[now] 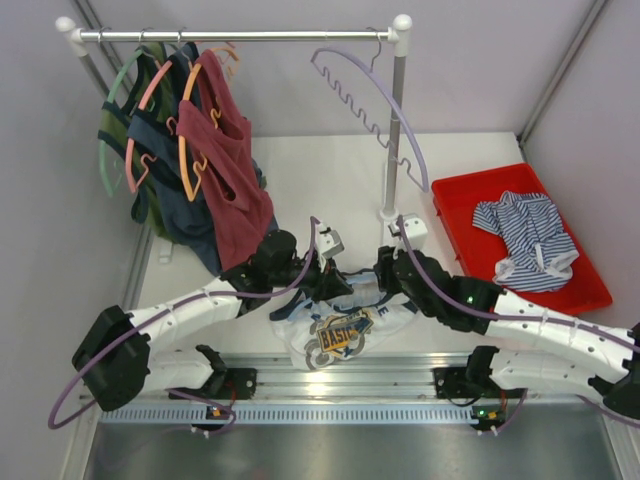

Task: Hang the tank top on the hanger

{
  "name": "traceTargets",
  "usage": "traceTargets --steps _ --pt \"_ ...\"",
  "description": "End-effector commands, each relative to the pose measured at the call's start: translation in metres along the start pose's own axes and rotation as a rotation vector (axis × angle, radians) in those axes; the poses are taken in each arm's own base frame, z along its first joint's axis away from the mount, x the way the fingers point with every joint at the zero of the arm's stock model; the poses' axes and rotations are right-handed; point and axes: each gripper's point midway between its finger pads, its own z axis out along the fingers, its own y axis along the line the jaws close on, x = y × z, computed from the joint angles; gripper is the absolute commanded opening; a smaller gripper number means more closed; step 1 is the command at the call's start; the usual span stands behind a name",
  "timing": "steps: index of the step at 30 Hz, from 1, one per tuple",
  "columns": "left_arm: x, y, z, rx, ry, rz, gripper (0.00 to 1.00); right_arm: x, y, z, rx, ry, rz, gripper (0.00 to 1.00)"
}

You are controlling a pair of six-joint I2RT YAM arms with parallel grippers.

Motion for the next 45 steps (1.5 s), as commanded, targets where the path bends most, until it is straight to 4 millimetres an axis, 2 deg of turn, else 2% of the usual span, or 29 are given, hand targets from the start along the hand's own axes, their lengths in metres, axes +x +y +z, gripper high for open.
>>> traceTargets --steps 1,3,6,7,8,9,10,11,14,15,16,20,23,24,25,27,28,29,30,31,32,36,38,40,45 --pt "-0.044 -0.014 -0.004 0.047 -0.144 0.097 0.0 -0.012 0.009 0.003 -0.002 -0.064 0.042 0.37" --pt "-0.044 -0.014 -0.005 0.043 -0.147 0.088 0.0 -0.01 0.009 0.005 0.0 -0.067 0.044 0.34" --pt "-0.043 -0.015 -0.006 0.039 -0.147 0.078 0.04 -0.009 0.007 0.006 0.016 -0.074 0.043 0.17" --pt "-0.045 -0.014 -0.008 0.026 -0.151 0.077 0.07 -0.008 0.006 0.007 0.02 -0.073 0.041 0.08" --pt "-0.043 -0.012 -0.008 0.013 -0.141 0.063 0.16 -0.008 0.006 0.006 0.021 -0.077 0.042 0.03" --pt "-0.044 -0.011 -0.01 0.001 -0.143 0.059 0.2 -0.009 0.006 0.006 0.018 -0.083 0.044 0.0" --pt "-0.045 -0.008 -0.01 -0.025 -0.144 0.053 0.25 -0.01 0.006 0.006 0.016 -0.088 0.045 0.0" --pt "-0.044 -0.005 -0.012 -0.043 -0.137 0.042 0.34 -0.009 0.006 0.006 0.014 -0.088 0.041 0.0" --pt "-0.047 0.0 -0.017 -0.096 -0.149 0.032 0.43 -0.008 0.006 0.006 0.017 -0.088 0.032 0.0" --pt "-0.047 0.002 -0.02 -0.118 -0.148 0.028 0.63 -0.007 0.006 0.007 0.018 -0.086 0.028 0.0" --pt "-0.049 0.007 -0.023 -0.157 -0.156 0.026 0.65 -0.006 0.005 0.007 0.022 -0.083 0.023 0.0" --pt "-0.054 0.02 -0.036 -0.269 -0.175 -0.005 0.64 -0.001 0.004 0.007 0.017 -0.076 0.01 0.0" --pt "-0.056 0.049 -0.055 -0.482 -0.195 -0.087 0.66 0.001 0.003 0.004 0.001 -0.075 0.009 0.0" --pt "-0.055 0.069 -0.068 -0.619 -0.209 -0.114 0.66 -0.001 0.004 0.002 -0.008 -0.081 0.013 0.0" --pt "-0.055 0.076 -0.076 -0.684 -0.203 -0.145 0.67 -0.001 0.003 0.001 -0.009 -0.083 0.013 0.0" --pt "-0.031 0.092 -0.089 -0.813 -0.121 -0.226 0.67 -0.005 0.003 -0.002 -0.014 -0.091 0.017 0.0" --pt "-0.032 0.095 -0.093 -0.846 -0.11 -0.245 0.66 -0.006 0.002 -0.002 -0.011 -0.092 0.016 0.0" --pt "-0.014 0.097 -0.098 -0.892 -0.034 -0.291 0.65 -0.006 0.002 -0.003 -0.013 -0.092 0.013 0.0" --pt "-0.002 0.102 -0.099 -0.927 0.015 -0.316 0.65 -0.007 0.002 -0.004 -0.013 -0.092 0.013 0.0" --pt "-0.003 0.103 -0.1 -0.947 0.027 -0.34 0.64 -0.009 0.002 -0.004 -0.013 -0.096 0.015 0.0" --pt "0.009 0.103 -0.101 -0.959 0.079 -0.355 0.63 -0.01 0.002 -0.005 -0.015 -0.099 0.016 0.0" --pt "0.033 0.11 -0.093 -0.984 0.169 -0.396 0.62 -0.014 0.002 -0.008 -0.021 -0.11 0.027 0.0" --pt "0.036 0.111 -0.087 -0.965 0.188 -0.412 0.62 -0.016 0.001 -0.01 -0.019 -0.114 0.026 0.0" --pt "0.047 0.114 -0.078 -0.957 0.246 -0.429 0.6 -0.019 0.001 -0.012 -0.018 -0.116 0.025 0.0" --pt "0.051 0.112 -0.068 -0.914 0.288 -0.441 0.54 -0.025 0.0 -0.015 -0.012 -0.128 0.03 0.0"
